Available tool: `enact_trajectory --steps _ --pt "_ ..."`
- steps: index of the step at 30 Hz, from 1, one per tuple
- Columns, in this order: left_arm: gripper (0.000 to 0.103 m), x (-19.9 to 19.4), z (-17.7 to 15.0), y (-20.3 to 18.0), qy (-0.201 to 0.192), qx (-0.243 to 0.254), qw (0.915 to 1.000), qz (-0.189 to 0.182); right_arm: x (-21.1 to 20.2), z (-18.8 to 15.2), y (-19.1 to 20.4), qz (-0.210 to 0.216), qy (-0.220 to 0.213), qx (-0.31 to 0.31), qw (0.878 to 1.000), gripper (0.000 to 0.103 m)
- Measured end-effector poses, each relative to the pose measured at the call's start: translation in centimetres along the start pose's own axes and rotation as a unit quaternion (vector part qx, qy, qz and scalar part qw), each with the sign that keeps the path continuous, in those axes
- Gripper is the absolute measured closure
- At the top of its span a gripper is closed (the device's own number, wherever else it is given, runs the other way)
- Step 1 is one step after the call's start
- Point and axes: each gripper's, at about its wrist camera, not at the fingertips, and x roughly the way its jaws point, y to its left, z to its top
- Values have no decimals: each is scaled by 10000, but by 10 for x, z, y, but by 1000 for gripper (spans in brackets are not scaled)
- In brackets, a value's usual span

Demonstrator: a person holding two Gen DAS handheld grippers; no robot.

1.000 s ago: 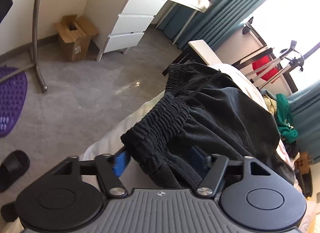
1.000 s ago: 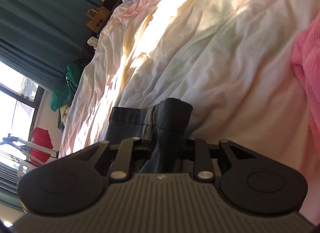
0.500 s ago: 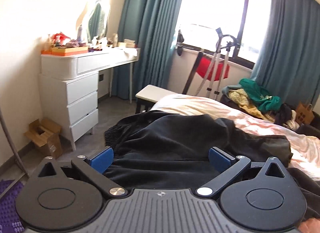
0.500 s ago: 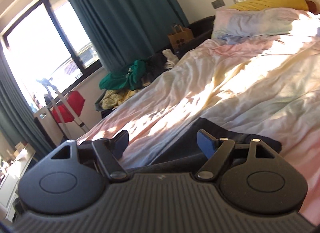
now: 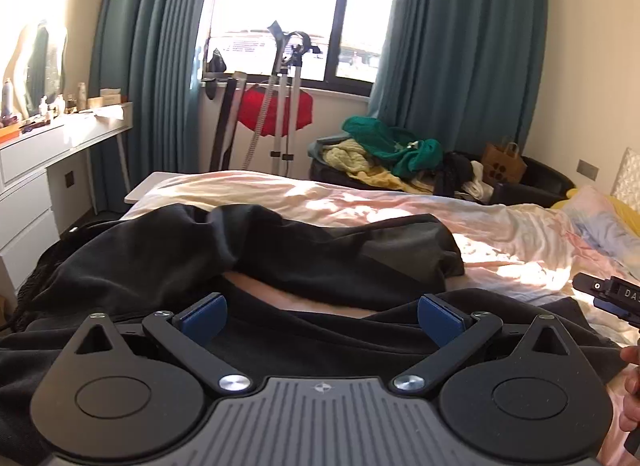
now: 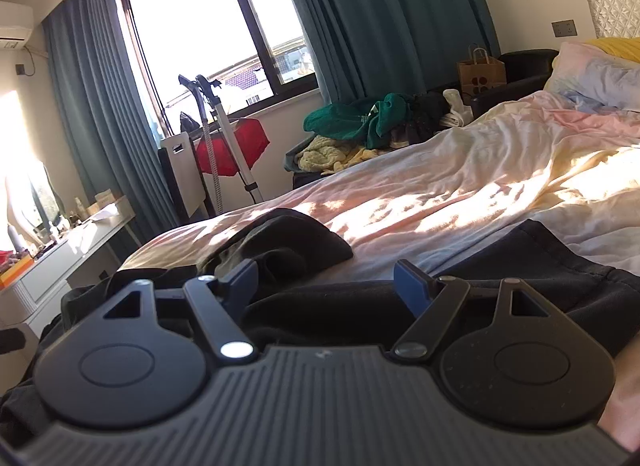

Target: Fold clothes

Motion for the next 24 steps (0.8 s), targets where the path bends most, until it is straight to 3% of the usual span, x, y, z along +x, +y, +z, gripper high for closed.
enact_trajectory --steps 4,9,13,15,20,24 --pt "0 31 -4 -19 -21 149 9998 -139 6 -3 2 137 95 62 9998 25" --pt "0 43 -26 -6 -175 -218 9985 -465 22 -13 1 277 394 204 9986 25" --pt "0 37 -31 10 -105 -283 9994 -163 41 -21 -10 472 774 820 9925 26" --pt "0 32 -28 20 -127 -525 9984 -160 52 -24 -18 566 981 1224 9860 33" --pt "0 32 -20 46 -113 -1080 9938 -240 92 -11 -12 814 1167 1463 9790 33" --pt "0 47 -18 61 -128 -1016 9947 -125 145 -2 0 980 1319 1732 9711 32"
